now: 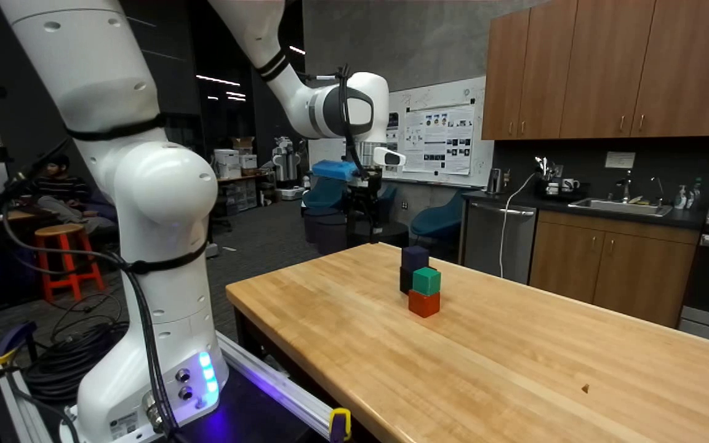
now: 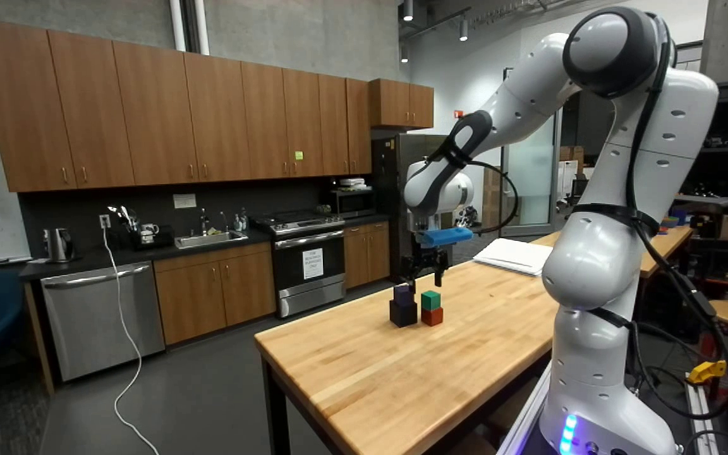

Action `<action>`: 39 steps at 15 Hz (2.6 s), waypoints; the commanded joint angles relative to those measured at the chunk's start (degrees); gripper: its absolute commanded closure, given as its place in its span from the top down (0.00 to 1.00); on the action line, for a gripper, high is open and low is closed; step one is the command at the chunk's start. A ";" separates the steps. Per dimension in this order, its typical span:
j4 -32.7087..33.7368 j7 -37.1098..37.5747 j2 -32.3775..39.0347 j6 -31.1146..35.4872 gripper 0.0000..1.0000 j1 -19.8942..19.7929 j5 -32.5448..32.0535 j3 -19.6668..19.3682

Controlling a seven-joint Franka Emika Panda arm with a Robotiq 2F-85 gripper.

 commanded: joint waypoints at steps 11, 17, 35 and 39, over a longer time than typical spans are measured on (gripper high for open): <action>-7.38 -8.28 -0.16 12.17 1.00 -4.41 -4.23 -3.38; -7.42 -6.64 6.76 18.05 1.00 -5.82 -6.15 -3.34; -2.86 -7.97 24.31 32.52 1.00 -6.80 -1.84 -4.46; -3.00 -7.17 24.03 31.73 1.00 -6.16 -2.63 -5.28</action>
